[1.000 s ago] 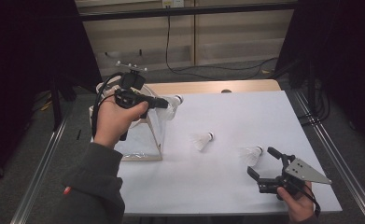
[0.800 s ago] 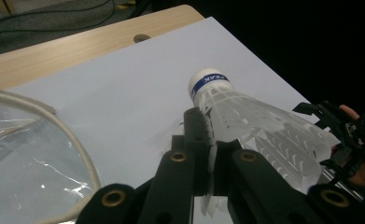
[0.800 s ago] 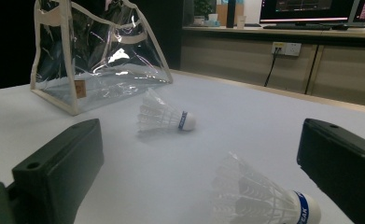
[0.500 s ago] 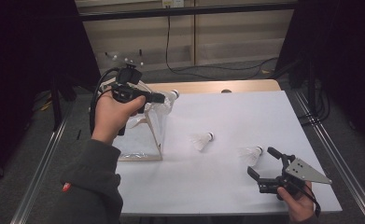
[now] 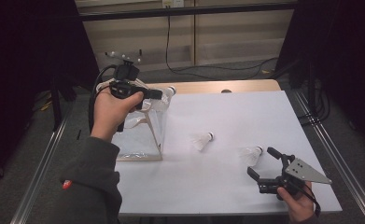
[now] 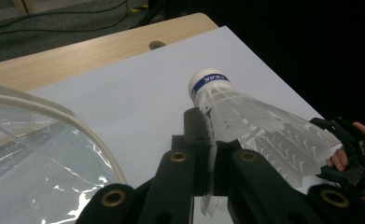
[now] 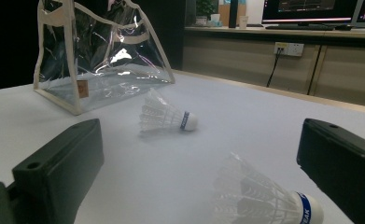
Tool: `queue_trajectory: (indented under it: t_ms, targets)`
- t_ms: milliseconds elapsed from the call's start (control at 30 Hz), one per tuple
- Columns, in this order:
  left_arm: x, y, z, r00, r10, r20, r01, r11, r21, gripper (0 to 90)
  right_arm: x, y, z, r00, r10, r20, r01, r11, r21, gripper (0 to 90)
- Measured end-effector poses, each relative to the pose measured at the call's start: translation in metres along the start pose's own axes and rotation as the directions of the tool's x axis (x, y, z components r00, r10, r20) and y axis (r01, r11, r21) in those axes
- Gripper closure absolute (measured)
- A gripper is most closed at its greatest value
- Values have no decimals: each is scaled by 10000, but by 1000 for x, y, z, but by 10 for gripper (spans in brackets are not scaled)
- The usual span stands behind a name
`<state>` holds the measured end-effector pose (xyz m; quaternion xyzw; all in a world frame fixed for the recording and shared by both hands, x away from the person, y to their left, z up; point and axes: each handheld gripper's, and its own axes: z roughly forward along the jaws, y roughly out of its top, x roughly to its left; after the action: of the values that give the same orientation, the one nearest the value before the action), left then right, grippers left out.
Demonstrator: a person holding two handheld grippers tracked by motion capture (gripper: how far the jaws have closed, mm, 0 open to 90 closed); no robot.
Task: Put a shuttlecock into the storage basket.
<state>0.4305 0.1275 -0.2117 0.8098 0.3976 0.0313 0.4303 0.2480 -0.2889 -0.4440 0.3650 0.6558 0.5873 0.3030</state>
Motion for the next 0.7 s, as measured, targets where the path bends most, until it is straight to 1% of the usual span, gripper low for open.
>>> queue_trajectory:
  t_ms: [333, 500, 633, 667, 700]
  targets:
    - [7, 2, 2, 9997, -182, -143, 183, 9998, 52, 898, 0, 0, 0, 10000, 11, -26, -11, 10000, -18, 5]
    - [10, 4, 3, 9991, -338, -263, 338, 9994, 23, 898, 0, 0, 0, 10000, 14, -38, -14, 10000, -23, 5]
    - [11, 6, 2, 9990, -300, -338, 302, 9995, 61, 898, 0, 0, 0, 10000, 59, -56, -59, 10000, -24, 5]
    - [11, 6, 3, 9987, -379, -355, 379, 9993, -11, 898, 1, 0, 0, 10000, 67, -57, -67, 10000, -18, 5]
    - [11, 7, 2, 9987, -351, -378, 353, 9994, 32, 898, 1, 0, 0, 10000, 77, -49, -77, 10000, -35, 5]
